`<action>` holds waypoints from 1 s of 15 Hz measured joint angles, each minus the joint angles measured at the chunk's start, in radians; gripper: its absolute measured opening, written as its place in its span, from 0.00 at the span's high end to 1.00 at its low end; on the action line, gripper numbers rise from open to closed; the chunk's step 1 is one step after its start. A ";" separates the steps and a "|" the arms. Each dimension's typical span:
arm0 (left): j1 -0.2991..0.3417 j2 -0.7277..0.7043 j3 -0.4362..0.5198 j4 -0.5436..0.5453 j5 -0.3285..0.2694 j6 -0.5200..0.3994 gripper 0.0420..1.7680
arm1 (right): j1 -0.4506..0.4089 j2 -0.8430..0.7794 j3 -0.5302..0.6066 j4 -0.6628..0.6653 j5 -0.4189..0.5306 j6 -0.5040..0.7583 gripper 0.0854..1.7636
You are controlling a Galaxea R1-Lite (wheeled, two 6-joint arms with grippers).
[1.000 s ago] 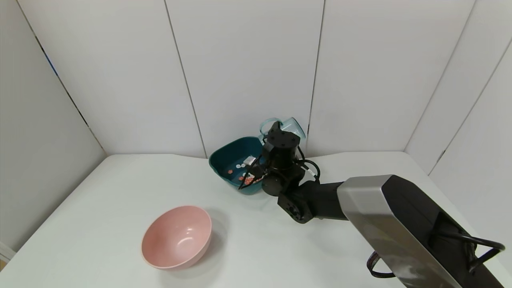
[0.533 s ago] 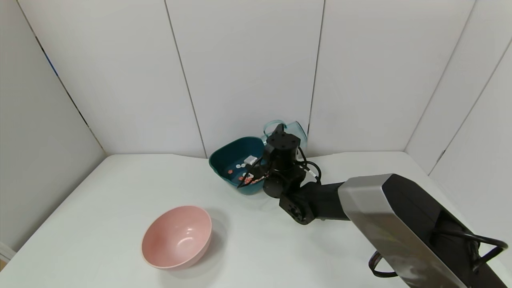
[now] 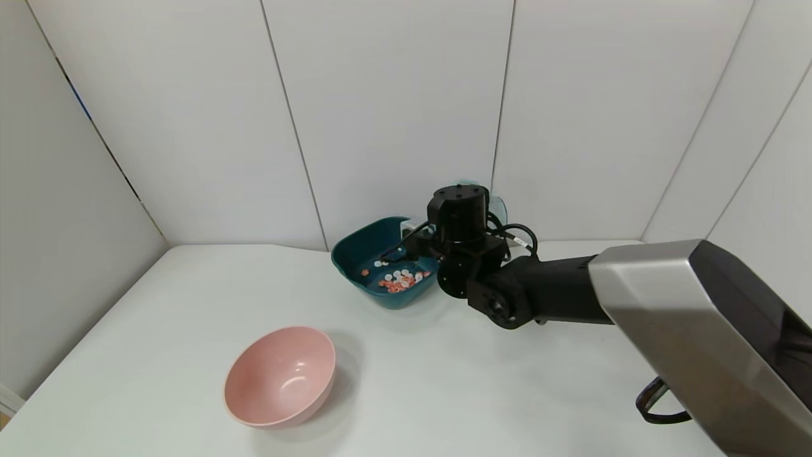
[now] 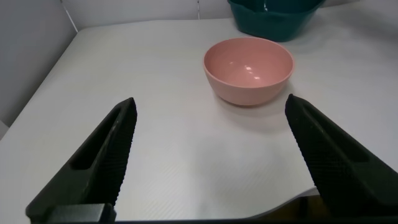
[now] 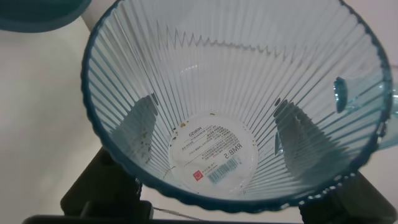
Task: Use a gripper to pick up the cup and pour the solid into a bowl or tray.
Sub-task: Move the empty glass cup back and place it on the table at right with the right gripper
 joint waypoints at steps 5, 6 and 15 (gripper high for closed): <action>0.000 0.000 0.000 0.000 0.000 0.000 0.03 | -0.006 -0.064 0.004 0.207 0.028 0.388 0.25; 0.000 0.000 0.000 0.000 0.000 0.000 0.03 | -0.005 -0.077 0.007 0.251 0.060 0.463 0.25; 0.000 0.000 0.000 0.000 0.000 0.000 0.03 | -0.076 -0.223 0.187 0.364 0.334 0.934 0.26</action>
